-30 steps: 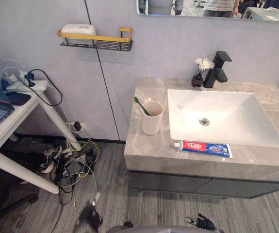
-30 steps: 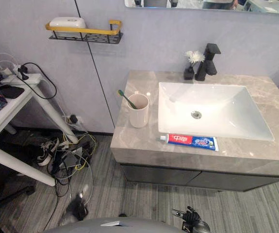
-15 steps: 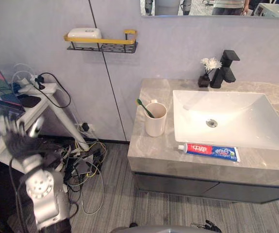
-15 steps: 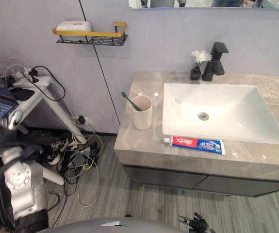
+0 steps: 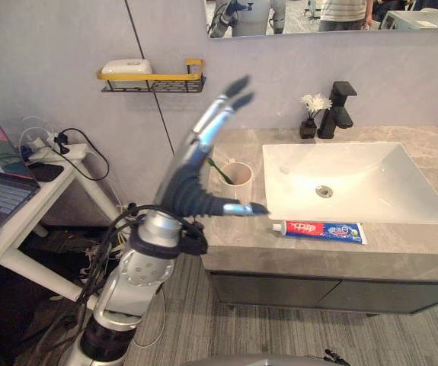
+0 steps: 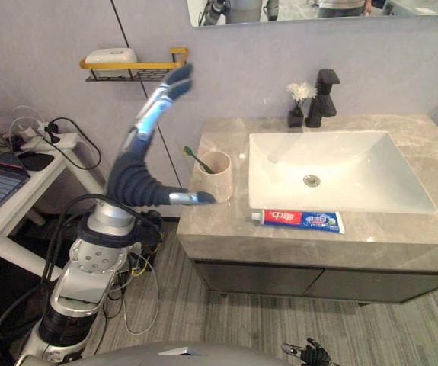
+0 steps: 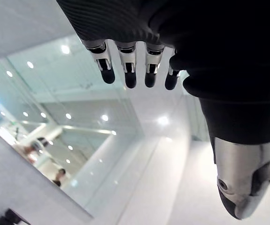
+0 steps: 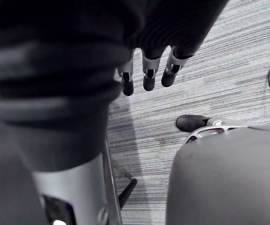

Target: Organize washtable

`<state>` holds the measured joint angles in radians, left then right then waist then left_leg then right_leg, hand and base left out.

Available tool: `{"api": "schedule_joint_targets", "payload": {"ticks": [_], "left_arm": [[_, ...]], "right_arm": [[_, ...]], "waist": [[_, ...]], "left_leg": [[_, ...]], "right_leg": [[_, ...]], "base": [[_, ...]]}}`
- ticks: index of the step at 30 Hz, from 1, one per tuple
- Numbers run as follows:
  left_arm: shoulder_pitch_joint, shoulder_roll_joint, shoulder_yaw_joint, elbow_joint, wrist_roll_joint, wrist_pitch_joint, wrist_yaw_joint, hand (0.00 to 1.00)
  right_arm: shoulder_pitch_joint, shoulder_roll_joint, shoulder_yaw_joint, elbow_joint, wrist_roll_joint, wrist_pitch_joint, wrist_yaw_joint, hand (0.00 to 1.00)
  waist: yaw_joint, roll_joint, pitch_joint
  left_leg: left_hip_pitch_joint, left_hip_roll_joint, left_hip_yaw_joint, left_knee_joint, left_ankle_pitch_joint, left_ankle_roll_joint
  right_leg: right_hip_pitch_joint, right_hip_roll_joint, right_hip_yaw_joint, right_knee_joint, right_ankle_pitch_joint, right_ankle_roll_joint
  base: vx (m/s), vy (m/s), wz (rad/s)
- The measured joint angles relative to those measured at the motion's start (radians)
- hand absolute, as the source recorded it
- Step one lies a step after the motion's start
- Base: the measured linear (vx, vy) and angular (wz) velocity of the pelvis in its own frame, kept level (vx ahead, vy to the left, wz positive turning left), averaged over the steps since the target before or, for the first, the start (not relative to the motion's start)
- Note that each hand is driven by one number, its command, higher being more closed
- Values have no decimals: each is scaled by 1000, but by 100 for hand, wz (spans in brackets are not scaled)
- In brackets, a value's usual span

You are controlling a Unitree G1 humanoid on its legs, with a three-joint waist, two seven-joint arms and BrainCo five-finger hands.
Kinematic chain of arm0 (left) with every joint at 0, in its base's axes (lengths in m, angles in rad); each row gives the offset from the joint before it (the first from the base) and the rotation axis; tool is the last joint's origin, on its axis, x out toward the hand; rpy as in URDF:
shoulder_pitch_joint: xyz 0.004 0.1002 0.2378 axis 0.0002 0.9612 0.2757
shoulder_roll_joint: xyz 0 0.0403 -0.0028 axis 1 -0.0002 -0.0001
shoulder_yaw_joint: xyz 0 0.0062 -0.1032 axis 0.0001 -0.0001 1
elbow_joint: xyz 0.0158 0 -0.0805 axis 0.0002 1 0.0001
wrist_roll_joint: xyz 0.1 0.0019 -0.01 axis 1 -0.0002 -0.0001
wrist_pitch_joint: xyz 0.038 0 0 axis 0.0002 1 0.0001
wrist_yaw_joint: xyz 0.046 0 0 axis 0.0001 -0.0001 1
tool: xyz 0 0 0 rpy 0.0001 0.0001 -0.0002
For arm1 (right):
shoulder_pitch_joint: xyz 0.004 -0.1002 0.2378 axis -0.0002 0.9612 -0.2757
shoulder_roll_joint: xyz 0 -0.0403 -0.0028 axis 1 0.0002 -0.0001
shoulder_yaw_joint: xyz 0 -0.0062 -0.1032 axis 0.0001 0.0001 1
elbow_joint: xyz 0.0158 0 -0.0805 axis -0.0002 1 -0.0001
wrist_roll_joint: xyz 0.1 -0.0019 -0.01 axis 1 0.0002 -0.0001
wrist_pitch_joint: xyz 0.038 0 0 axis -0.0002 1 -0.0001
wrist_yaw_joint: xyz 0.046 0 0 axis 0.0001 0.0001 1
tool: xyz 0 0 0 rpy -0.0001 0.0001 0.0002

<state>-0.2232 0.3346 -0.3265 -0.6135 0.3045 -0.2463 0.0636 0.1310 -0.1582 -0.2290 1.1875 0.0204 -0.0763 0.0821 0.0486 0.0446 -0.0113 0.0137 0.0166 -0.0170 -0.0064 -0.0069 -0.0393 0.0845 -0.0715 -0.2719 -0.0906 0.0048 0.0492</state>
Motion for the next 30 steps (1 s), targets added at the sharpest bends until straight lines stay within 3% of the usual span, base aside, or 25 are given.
{"api": "schedule_joint_targets", "payload": {"ticks": [6, 10, 17, 20, 30], "left_arm": [[-213, -16, -258, 137, 61, 6, -52, 0], [-299, -63, -328, 283, 144, 18, -55, 0], [-414, -111, -388, 487, 186, 59, -65, 0], [-458, -131, -410, 554, 194, 76, -73, 0], [-491, -137, -428, 662, 196, 93, -76, 0]], "right_arm": [[0, 0, 11, -4, 0, 1, 1, 0], [-3, -4, 32, -10, 0, 1, 1, 0], [-19, 1, 33, -13, 0, 2, 0, 0], [-18, 1, 33, -16, -1, 3, 0, 0], [-18, 4, 34, -55, 0, 4, -7, 0]], "waist": [[-14, -3, 1], [-34, -5, 2], [-69, -3, 6], [-70, -3, 7], [-105, 6, 14]], "left_leg": [[-3, 0, 19, -5, -1, 2], [-4, 1, 38, -7, -3, 5], [-8, 1, 61, -8, -4, 6], [-9, 1, 68, -8, -7, 11], [-10, 0, 93, -14, -10, 12]], "right_leg": [[-13, -2, 17, 0, 3, 3], [-23, -2, 37, 0, 6, 3], [-40, -4, 62, 0, 17, 5], [-46, -4, 70, 0, 18, 6], [-63, -6, 98, 0, 22, 9]], "base": [[9, 10, -8], [13, 5, -14], [7, 9, -11], [-4, 10, -10], [4, 6, -9]]}}
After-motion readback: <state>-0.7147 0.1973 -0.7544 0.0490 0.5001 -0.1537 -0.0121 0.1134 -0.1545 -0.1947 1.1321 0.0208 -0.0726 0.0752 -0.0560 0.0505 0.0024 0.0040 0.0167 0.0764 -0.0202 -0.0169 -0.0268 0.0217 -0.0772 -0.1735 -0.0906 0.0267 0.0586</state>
